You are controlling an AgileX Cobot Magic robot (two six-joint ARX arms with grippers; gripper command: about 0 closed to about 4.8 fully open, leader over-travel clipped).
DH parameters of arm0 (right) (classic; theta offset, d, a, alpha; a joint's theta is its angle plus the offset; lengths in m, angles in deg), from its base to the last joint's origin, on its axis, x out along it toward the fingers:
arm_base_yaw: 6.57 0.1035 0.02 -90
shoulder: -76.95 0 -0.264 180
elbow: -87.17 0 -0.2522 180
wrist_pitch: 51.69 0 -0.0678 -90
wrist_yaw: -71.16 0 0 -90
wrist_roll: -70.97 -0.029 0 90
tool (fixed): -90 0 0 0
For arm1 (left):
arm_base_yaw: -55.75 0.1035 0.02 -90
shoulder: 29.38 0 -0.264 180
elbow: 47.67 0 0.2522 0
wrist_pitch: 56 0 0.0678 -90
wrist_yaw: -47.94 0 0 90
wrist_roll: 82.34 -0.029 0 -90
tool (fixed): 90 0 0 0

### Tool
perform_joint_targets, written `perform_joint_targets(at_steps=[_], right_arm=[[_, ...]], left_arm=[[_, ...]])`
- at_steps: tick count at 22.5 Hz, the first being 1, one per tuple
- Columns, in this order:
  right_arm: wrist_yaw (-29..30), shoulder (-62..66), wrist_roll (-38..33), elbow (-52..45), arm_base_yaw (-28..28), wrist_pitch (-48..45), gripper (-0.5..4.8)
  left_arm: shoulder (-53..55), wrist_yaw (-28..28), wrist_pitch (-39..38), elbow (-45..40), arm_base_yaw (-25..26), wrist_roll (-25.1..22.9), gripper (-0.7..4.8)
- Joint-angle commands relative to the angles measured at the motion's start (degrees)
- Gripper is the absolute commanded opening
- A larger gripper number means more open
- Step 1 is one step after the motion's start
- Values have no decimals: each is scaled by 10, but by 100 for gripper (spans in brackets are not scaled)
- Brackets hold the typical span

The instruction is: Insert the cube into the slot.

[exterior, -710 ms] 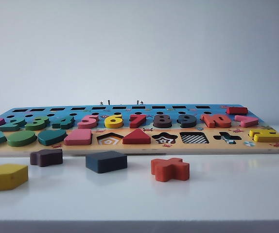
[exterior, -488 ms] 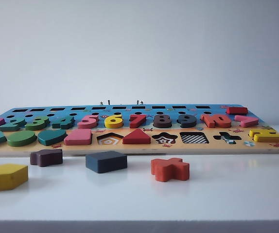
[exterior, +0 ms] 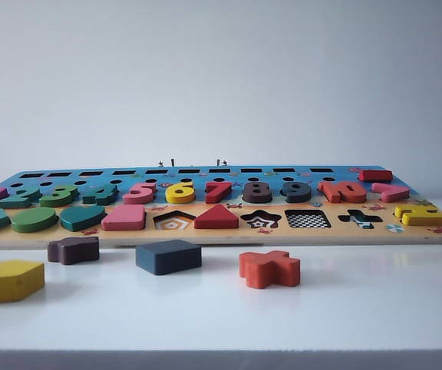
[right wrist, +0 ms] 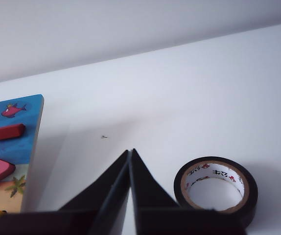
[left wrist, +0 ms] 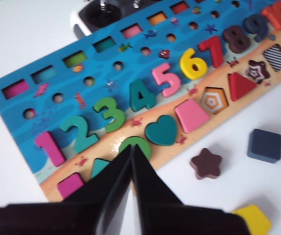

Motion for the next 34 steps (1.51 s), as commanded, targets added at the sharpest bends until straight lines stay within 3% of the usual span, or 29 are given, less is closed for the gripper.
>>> perform_joint_targets(at_steps=[1, 10, 19, 22, 28, 34], right_arm=[[15, -1, -40, 0, -1, -11, -3], [83, 3, -75, 52, 4, 19, 0], [224, 144, -70, 235, 27, 183, 35], [280, 240, -42, 314, 59, 243, 124], [285, 380, 39, 415, 155, 317, 271], [214, 492, 46, 476, 301, 355, 382]], left_arm=[[18, -24, -32, 26, -19, -3, 17], [68, -51, -96, 79, -54, -4, 17], [135, -110, -146, 142, -55, -1, 17], [146, -115, -147, 144, -55, 2, 17], [167, -132, -144, 144, -55, 1, 17], [181, -140, -142, 144, -55, 0, 17]])
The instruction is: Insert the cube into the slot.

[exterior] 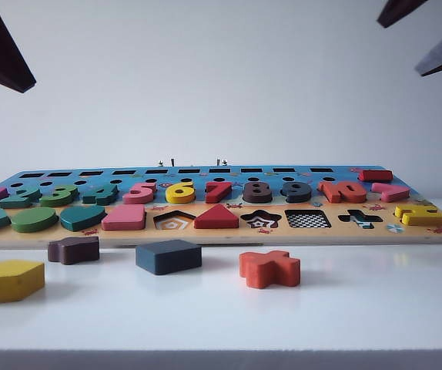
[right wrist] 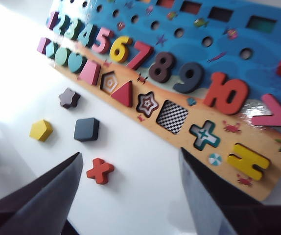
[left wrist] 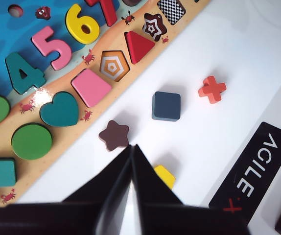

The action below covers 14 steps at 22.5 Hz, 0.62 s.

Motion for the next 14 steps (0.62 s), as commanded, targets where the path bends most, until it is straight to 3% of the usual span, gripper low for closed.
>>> perform_joint_targets(at_steps=[1, 5, 7, 14], right_arm=[[-68, 45, 5, 28, 75, 22, 391], [-172, 101, 4, 57, 182, 40, 416], [-248, 142, -11, 77, 263, 38, 419], [-271, 195, -22, 92, 298, 33, 419]], left_arm=[[4, -5, 7, 4, 0, -1, 17], [5, -9, 10, 4, 0, 0, 17], [7, -18, 9, 4, 0, 0, 17], [6, -18, 19, 4, 0, -5, 17]])
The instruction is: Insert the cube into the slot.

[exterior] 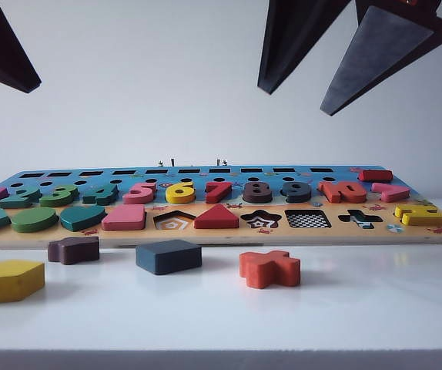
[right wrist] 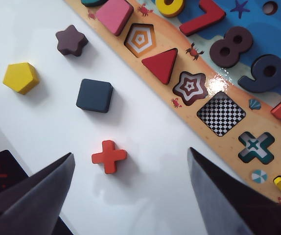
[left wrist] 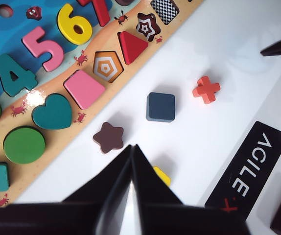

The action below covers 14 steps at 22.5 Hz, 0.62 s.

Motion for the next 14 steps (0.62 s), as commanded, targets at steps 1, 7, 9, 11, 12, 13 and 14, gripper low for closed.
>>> perform_joint_targets(at_steps=[1, 7, 9, 11, 12, 13, 14], right_arm=[[-7, 16, -3, 3, 2, -5, 419], [-3, 27, -4, 3, 2, -21, 479], [7, 30, -11, 3, 6, -39, 479], [7, 43, -15, 5, 17, -44, 479], [7, 52, -15, 5, 22, -47, 479], [7, 60, -11, 5, 28, -49, 479], [7, 71, -10, 5, 36, -56, 479]], left_arm=[[1, -5, 18, 4, 0, -3, 17], [0, -5, 37, 4, 0, -3, 17], [0, -14, 37, 4, 0, -3, 17], [0, -22, 38, 4, 0, -3, 17], [0, -23, 37, 4, 0, -3, 17], [0, -23, 37, 4, 0, -3, 17], [0, -25, 38, 4, 0, -3, 17]])
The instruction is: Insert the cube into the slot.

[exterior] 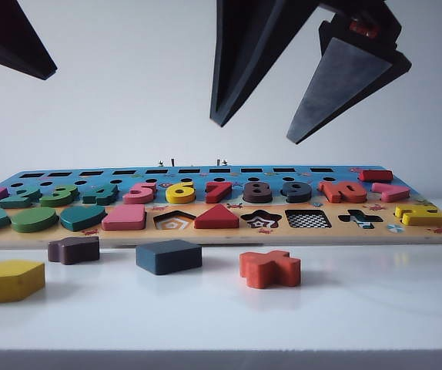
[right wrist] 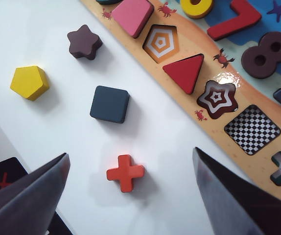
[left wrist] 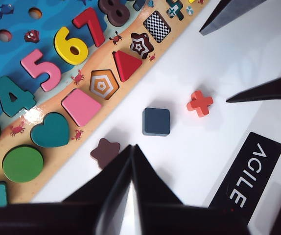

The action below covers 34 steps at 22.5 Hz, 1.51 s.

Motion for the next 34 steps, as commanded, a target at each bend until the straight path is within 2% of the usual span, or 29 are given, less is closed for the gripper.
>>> perform_joint_targets(at_steps=[1, 4, 8, 16, 27, 30, 34], right_arm=[[0, 27, 0, 2, 21, -27, 479], [0, 44, -10, 2, 23, -49, 479], [0, 87, -71, 2, 23, -84, 479], [0, 121, -126, 2, 31, -130, 466], [-24, 172, -126, 2, 37, -142, 434], [-24, 178, -125, 2, 37, -142, 391], [-31, 179, -123, 2, 41, -144, 377]], left_arm=[[0, -9, 8, 4, 0, -2, 17], [0, -9, 8, 4, 0, -2, 17], [0, -9, 8, 3, 1, -2, 17], [0, -9, 8, 2, 1, 0, 17], [0, -9, 8, 2, 0, 0, 17], [0, -9, 8, 2, 1, 0, 17], [0, -9, 8, 2, 1, 0, 17]])
